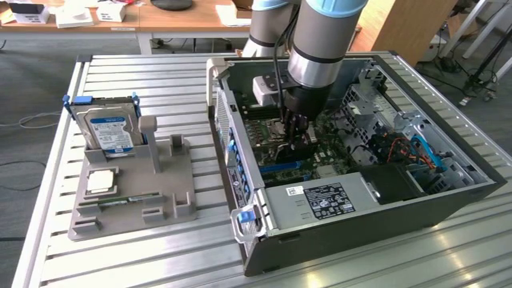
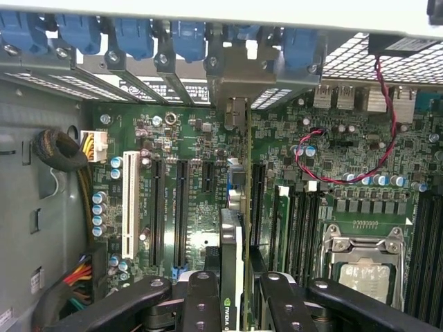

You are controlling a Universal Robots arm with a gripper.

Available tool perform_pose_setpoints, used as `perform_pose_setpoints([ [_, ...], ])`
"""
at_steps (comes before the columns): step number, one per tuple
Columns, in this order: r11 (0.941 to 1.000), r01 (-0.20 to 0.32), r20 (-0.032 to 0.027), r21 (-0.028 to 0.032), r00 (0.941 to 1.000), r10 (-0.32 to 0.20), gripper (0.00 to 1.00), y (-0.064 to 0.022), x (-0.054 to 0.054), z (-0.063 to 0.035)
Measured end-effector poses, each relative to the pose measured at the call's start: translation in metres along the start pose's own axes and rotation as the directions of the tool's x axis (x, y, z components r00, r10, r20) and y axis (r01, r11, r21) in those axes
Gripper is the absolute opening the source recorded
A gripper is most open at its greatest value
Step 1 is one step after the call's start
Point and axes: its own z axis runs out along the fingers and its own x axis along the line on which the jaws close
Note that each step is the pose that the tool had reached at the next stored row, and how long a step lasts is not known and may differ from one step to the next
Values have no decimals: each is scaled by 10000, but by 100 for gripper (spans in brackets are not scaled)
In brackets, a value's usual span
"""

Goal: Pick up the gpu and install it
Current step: 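Insert the gpu into the slot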

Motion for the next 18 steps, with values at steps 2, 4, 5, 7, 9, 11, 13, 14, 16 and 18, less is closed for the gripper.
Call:
perform_pose_setpoints([
  [2, 10000, -42, -2, 0, 10000, 42, 27, 0, 0, 0],
  [4, 10000, -64, -3, 1, 10000, 64, 27, 1, 0, 0],
  [5, 10000, -78, -3, 1, 10000, 78, 27, 2, 0, 0],
  [7, 10000, -88, -4, 1, 10000, 88, 27, 2, 0, 0],
  [9, 10000, -89, -4, 1, 10000, 89, 27, 2, 0, 0],
  [11, 10000, -89, -4, 1, 10000, 89, 27, 2, 0, 0],
  [13, 10000, -93, -3, 2, 10000, 93, 27, 9, -1, 0],
  [14, 10000, -90, -3, 2, 10000, 90, 27, 11, -1, 0],
  [16, 10000, -89, -4, 1, 10000, 89, 27, 17, 0, -1],
  [18, 10000, -88, -3, 1, 10000, 88, 27, 17, -1, 0],
])
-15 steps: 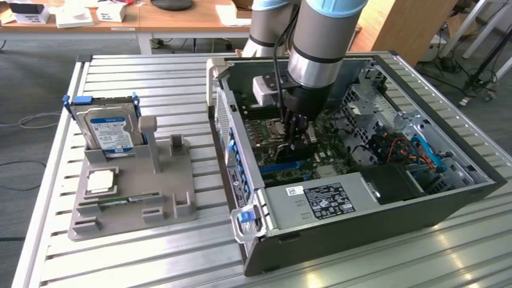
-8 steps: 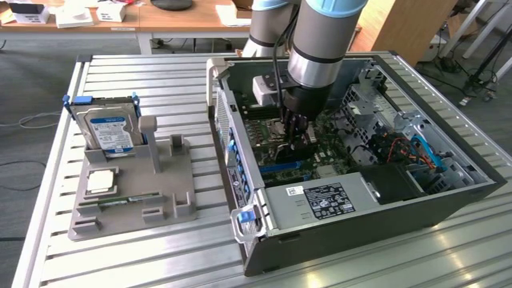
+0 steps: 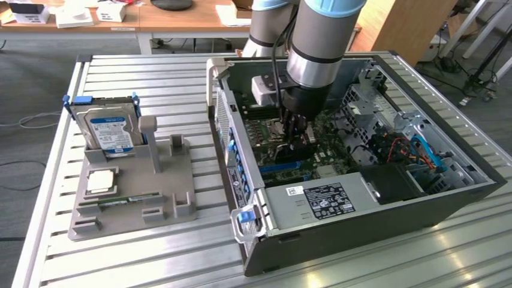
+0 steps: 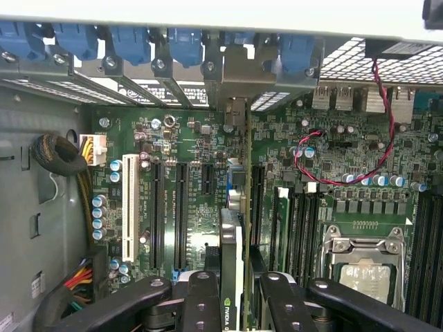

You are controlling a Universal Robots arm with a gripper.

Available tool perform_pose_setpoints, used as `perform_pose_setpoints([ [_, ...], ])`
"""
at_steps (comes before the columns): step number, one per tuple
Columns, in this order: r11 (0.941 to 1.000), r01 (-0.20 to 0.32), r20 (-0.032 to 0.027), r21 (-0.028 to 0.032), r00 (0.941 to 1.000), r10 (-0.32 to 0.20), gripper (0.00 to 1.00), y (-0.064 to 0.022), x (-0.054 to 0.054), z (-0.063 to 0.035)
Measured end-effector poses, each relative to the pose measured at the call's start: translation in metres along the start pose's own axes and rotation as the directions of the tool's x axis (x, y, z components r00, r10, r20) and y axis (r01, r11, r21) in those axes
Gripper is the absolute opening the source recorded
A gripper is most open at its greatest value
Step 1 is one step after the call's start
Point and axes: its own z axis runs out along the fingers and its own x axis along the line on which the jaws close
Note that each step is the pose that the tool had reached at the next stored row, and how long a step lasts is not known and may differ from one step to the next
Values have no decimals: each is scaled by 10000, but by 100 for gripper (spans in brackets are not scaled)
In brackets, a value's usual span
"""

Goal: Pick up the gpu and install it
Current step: 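Insert the gpu into the slot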

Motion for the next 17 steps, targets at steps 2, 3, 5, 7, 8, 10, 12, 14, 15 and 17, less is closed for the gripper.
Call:
perform_pose_setpoints([
  [2, 10000, 0, 0, 0, 10000, 0, 27, 0, 0, 0],
  [3, 10000, -1, -1, 0, 10000, 1, 27, 1, 0, 0],
  [5, 10000, -1, -1, -1, 10000, 1, 27, 3, 0, 0],
  [7, 10000, 0, -1, 0, 10000, 0, 27, 4, 0, 0],
  [8, 10000, 0, -1, 0, 10000, 0, 27, 6, 0, -1],
  [10, 10000, 0, 0, 0, 10000, 0, 27, 6, 0, 0],
  [12, 10000, -1, 0, 3, 10000, 1, 27, 6, 0, 0],
  [14, 10000, -1, 0, 29, 10000, 1, 27, 6, 0, 0],
  [15, 10000, 0, -1, 40, 10000, 0, 27, 6, 0, 0],
  [17, 10000, 0, -1, 49, 10000, 0, 27, 6, 0, 0],
])
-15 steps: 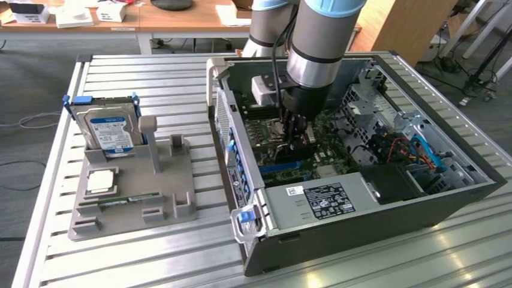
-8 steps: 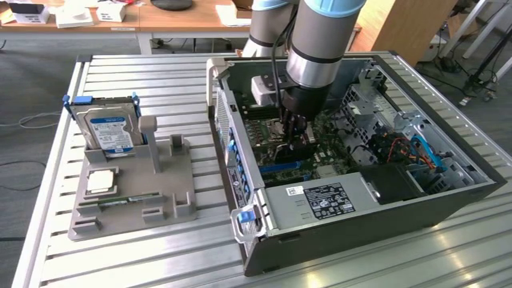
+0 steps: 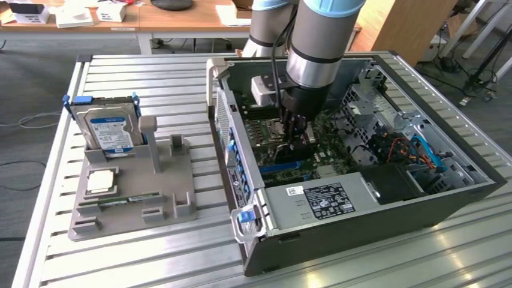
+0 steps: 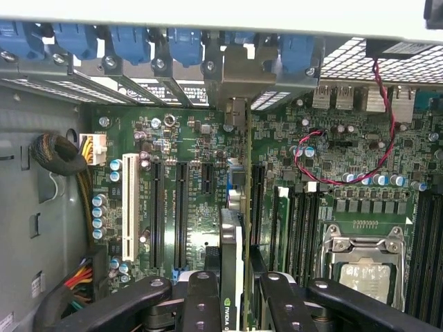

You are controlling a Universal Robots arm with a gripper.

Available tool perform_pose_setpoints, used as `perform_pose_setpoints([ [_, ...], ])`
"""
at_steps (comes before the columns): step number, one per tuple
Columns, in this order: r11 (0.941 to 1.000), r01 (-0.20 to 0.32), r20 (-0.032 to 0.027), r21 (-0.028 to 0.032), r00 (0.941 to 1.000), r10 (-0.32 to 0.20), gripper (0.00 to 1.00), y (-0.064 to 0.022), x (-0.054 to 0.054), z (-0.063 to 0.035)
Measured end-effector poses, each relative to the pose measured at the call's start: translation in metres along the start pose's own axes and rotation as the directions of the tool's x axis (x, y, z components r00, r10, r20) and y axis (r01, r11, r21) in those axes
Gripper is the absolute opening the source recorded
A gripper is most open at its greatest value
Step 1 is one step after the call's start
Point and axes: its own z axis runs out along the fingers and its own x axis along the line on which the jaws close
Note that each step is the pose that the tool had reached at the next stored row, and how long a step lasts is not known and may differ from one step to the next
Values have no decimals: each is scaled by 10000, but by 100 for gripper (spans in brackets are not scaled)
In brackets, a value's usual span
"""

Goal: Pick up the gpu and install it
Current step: 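Insert the gpu into the slot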

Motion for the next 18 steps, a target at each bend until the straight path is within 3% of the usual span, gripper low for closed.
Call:
perform_pose_setpoints([
  [6, 10000, 0, -2, 44, 10000, 0, 27, 1, 0, 0],
  [18, 10000, 0, -2, 63, 10000, 0, 27, 12, 0, -1],
])
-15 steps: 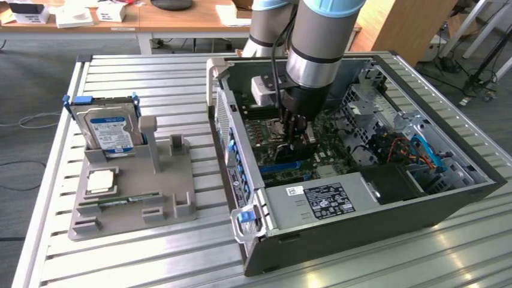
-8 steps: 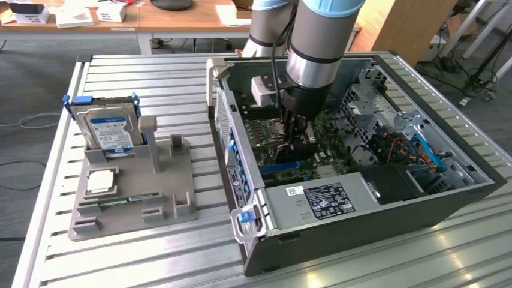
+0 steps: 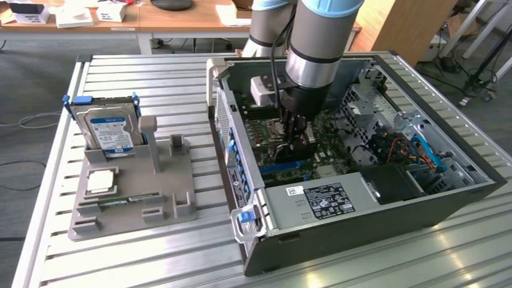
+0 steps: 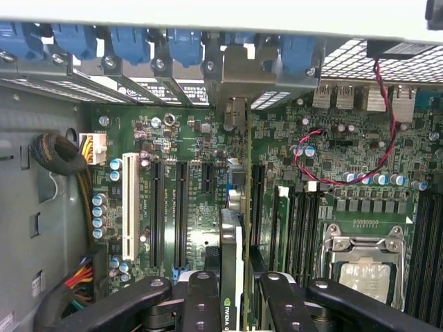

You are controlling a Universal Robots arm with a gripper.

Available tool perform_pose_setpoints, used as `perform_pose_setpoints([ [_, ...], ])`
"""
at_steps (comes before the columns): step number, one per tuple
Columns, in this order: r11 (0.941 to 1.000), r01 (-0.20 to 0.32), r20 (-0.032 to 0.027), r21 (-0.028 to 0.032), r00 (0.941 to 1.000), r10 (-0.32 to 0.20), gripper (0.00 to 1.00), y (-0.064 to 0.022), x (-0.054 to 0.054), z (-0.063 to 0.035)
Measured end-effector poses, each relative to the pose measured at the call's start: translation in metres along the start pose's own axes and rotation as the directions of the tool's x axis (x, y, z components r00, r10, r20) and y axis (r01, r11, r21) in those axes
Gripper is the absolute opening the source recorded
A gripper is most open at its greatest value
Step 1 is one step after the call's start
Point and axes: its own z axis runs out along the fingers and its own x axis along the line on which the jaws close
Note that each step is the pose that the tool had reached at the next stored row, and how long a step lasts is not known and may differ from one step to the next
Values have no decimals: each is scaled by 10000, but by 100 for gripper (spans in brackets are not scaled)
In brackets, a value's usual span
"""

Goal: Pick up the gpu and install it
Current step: 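Insert the gpu into the slot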

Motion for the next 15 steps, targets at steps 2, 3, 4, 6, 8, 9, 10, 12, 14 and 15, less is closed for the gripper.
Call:
perform_pose_setpoints([
  [2, 10000, 1, 1, 1, 10000, -1, 27, 2, 0, 0],
  [3, 10000, 2, 1, 0, 10000, -2, 27, 2, 0, 0],
  [4, 10000, 2, 0, 0, 10000, -2, 27, 2, 0, 0],
  [6, 10000, 0, 0, 0, 10000, 0, 27, 4, 0, 0],
  [8, 10000, 0, 0, 0, 10000, 0, 27, 7, 0, 0],
  [9, 10000, 0, 0, 0, 10000, 0, 27, 10, 0, -1],
  [10, 10000, 0, 0, 0, 10000, 0, 27, 10, 0, -1],
  [12, 10000, 1, 0, 0, 10000, -1, 27, 10, 0, -1],
  [14, 10000, 1, -1, -1, 10000, -1, 27, 10, 0, 0],
  [15, 10000, 1, -1, -1, 10000, -1, 27, 11, 0, 1],
])
